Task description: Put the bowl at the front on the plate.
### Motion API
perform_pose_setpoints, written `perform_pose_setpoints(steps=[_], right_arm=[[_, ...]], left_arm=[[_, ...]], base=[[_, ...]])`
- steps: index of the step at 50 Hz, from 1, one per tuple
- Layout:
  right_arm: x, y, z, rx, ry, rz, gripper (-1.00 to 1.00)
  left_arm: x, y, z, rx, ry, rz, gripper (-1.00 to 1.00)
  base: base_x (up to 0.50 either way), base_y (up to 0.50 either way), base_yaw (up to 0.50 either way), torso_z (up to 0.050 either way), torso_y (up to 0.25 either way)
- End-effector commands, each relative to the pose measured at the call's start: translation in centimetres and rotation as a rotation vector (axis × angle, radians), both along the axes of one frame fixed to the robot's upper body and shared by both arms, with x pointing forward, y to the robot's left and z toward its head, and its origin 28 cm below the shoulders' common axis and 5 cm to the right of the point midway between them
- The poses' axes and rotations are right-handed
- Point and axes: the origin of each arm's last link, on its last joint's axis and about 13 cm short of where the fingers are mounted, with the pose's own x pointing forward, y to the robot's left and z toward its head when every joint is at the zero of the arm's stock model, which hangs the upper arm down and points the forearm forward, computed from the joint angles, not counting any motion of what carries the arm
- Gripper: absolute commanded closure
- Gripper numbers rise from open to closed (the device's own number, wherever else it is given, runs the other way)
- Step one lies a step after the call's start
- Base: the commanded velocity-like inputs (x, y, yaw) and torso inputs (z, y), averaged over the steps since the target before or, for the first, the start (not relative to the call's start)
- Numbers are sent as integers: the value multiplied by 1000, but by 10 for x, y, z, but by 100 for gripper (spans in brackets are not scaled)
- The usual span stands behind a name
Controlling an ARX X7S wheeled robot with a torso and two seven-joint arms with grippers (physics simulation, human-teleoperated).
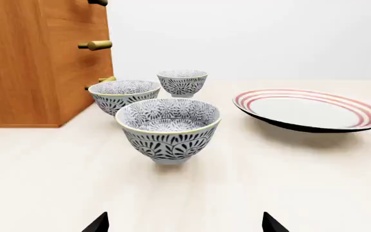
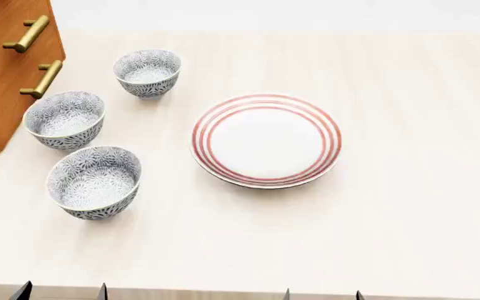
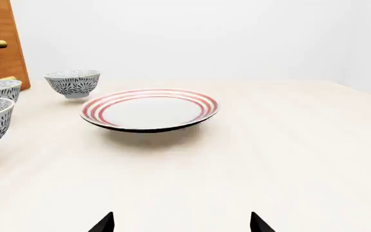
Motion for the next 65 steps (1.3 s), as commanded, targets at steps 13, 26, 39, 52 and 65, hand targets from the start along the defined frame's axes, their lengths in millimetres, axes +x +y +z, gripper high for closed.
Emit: perform_pose_setpoints(steps=[13,26,39,52,65], right_arm=[[-1,1,0,11,15,2,-100],[11,-6,46,11,68,-4,-100],[17,-11,92,-35,46,15,-100],[28,-19,150,-77,-8,15,-100],[40,-23,209,-158,-75,27,-100]], left_arm=[[-1,-1,-2,14,32,-2,-100],[16,-9,61,45,25,-28,-100],[22,-18,88,45,-29,-84,-100],[36,-28,160,27,-75,-87,-100],[45,-32,221,-17,-126,-82,-100]], base=[[0,0,0,0,0],[0,0,0,0,0],[0,0,0,0,0],[0,0,0,0,0],[0,0,0,0,0]])
